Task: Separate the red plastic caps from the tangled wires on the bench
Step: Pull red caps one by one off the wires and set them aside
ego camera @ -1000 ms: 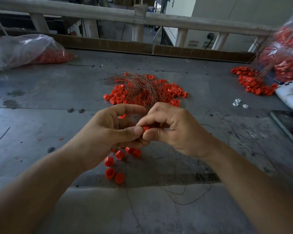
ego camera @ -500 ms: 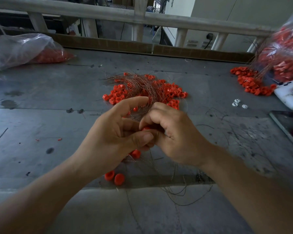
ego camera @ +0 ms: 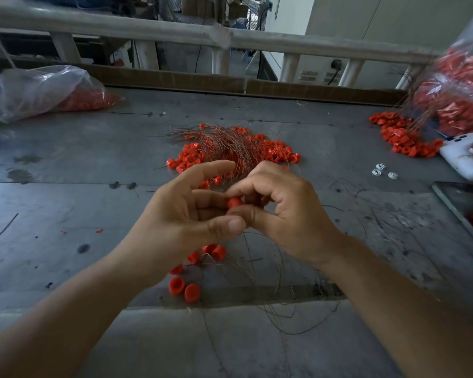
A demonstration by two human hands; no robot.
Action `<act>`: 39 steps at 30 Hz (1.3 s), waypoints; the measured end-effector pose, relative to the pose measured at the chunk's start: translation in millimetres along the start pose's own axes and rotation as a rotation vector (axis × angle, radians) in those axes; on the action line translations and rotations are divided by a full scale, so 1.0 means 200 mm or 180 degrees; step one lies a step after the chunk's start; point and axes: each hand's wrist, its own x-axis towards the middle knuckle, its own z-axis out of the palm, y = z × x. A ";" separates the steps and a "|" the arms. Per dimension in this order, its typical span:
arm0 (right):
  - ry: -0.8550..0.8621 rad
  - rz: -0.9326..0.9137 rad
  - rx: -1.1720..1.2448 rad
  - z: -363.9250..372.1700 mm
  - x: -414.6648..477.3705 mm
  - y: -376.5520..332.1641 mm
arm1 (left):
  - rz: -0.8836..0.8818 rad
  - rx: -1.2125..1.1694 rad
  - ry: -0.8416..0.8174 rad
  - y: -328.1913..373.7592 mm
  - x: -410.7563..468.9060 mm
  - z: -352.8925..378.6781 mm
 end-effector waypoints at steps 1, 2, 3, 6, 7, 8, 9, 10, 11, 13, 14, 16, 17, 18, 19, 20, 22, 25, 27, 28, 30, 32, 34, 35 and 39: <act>0.0058 -0.0015 -0.0006 0.00 0.00 0.00 | -0.0042 -0.0052 -0.0048 0.00 0.00 -0.01; 0.0114 -0.0028 -0.0015 -0.01 0.00 0.00 | -0.0078 -0.0090 -0.0082 0.00 0.00 -0.01; 0.0162 -0.0042 -0.0016 -0.01 0.00 0.01 | -0.0107 -0.0133 -0.0104 0.01 0.00 -0.02; 0.0203 -0.0146 -0.0033 -0.03 0.01 0.01 | -0.0143 -0.0370 -0.0157 0.01 0.01 -0.02; 0.0176 -0.0169 -0.0022 -0.03 0.01 0.01 | -0.0141 -0.0448 -0.0153 0.02 0.01 -0.01; 0.0136 -0.0146 0.0023 -0.03 0.01 0.00 | -0.0134 -0.0504 -0.0128 0.02 0.01 -0.02; 0.0086 -0.0060 0.0111 -0.03 0.01 0.00 | -0.0119 -0.0537 -0.0085 0.02 0.01 -0.02; 0.0020 0.0095 0.0248 -0.03 0.01 0.00 | -0.0100 -0.0559 -0.0028 0.02 0.01 -0.02; -0.0082 0.0291 0.0432 -0.03 0.00 -0.01 | -0.0078 -0.0594 0.0027 0.02 0.02 -0.03; -0.0385 0.0635 0.0821 -0.03 0.00 -0.01 | -0.0031 -0.0767 0.0091 0.02 0.02 -0.05; -0.0520 0.0734 0.0992 -0.03 0.00 0.00 | -0.0003 -0.0866 0.0101 0.02 0.02 -0.06; -0.0601 0.0877 0.1295 -0.02 0.00 0.00 | 0.0056 -0.0959 0.0129 0.02 0.03 -0.07; -0.0572 0.0938 0.1399 -0.03 0.00 0.00 | 0.0073 -0.0955 0.0159 0.02 0.03 -0.08; -0.0530 0.0989 0.1467 -0.04 0.01 0.00 | 0.0087 -0.0948 0.0201 0.02 0.04 -0.08; -0.0471 0.1035 0.1509 -0.05 0.01 0.00 | 0.0098 -0.0953 0.0249 0.02 0.04 -0.09; -0.0412 0.1074 0.1548 -0.06 0.01 0.00 | 0.0107 -0.0971 0.0291 0.02 0.04 -0.09; -0.0387 0.1139 0.1639 -0.08 0.01 0.00 | 0.0119 -0.1021 0.0316 0.02 0.05 -0.10; -0.0730 0.1243 0.1525 -0.07 0.01 -0.01 | 0.0140 -0.1068 0.0236 0.02 0.05 -0.10; -0.0958 0.1223 0.1390 -0.04 0.00 -0.01 | 0.0177 -0.1057 0.0185 0.01 0.05 -0.11; -0.1002 0.1224 0.1389 -0.04 0.00 -0.02 | 0.0195 -0.1056 0.0177 0.01 0.05 -0.11; -0.0952 0.1245 0.1450 -0.04 0.00 -0.02 | 0.0256 -0.1058 0.0169 0.02 0.05 -0.12; -0.0771 0.1266 0.1542 -0.06 0.01 -0.02 | 0.0326 -0.0959 0.0243 0.02 0.05 -0.12; -0.0563 0.1232 0.1531 -0.08 0.01 -0.01 | 0.0357 -0.0742 0.0401 0.03 0.05 -0.12; -0.0473 0.1186 0.1442 -0.08 0.02 -0.01 | 0.0360 -0.0650 0.0467 0.03 0.05 -0.11; -0.0222 0.0939 0.0614 -0.08 0.03 0.02 | 0.0336 -0.0467 0.0660 0.03 0.04 -0.11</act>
